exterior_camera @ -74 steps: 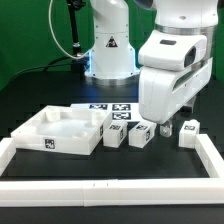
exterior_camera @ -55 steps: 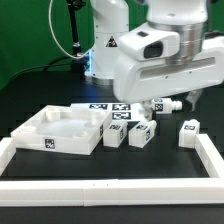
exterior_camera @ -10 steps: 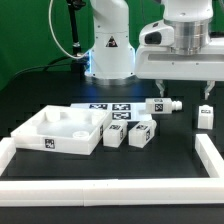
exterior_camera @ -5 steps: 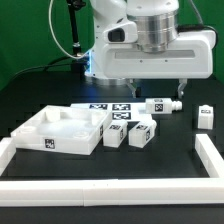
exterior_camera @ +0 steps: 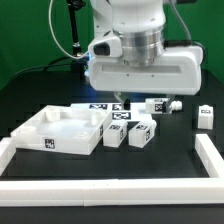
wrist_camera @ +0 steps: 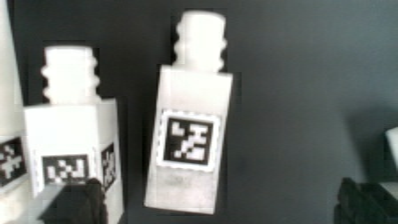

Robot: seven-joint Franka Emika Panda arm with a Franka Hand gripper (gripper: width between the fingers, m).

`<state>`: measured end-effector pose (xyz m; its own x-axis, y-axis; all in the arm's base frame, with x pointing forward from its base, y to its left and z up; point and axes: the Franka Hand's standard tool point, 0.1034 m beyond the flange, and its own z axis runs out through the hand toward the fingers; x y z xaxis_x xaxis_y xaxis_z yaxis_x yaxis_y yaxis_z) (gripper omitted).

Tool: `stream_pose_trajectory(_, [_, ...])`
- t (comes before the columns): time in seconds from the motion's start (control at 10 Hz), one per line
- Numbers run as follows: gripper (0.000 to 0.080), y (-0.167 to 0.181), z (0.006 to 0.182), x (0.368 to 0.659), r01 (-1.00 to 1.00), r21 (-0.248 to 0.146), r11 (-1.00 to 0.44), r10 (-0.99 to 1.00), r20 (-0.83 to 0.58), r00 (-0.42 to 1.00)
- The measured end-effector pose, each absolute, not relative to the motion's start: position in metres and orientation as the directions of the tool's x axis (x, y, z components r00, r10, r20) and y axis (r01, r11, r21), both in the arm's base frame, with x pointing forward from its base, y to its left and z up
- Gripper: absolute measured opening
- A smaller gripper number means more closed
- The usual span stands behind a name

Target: Assemble one leg

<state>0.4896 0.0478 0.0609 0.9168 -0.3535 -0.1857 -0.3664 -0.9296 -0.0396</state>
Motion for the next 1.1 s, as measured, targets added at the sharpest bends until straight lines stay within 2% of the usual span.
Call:
stream_pose_trajectory(0.3, [0.0648,0.06,0.035,0.477,-0.381,-0.027,-0.924,-0.374,-0.144,0.916])
stream_pose_trajectory(0.7, [0.0648,0.06,0.021,0.468,-0.372,-0.021,-0.928,-0.367,-0.128,0.922])
stream_pose_trajectory(1.0, [0.0648,0.062,0.021,0.472,-0.369,-0.022,-0.929,-0.363,-0.128,0.923])
stream_pose_trajectory(1.1, [0.0518,0.062,0.021,0.472,-0.369,-0.022,-0.929,-0.363,-0.128,0.923])
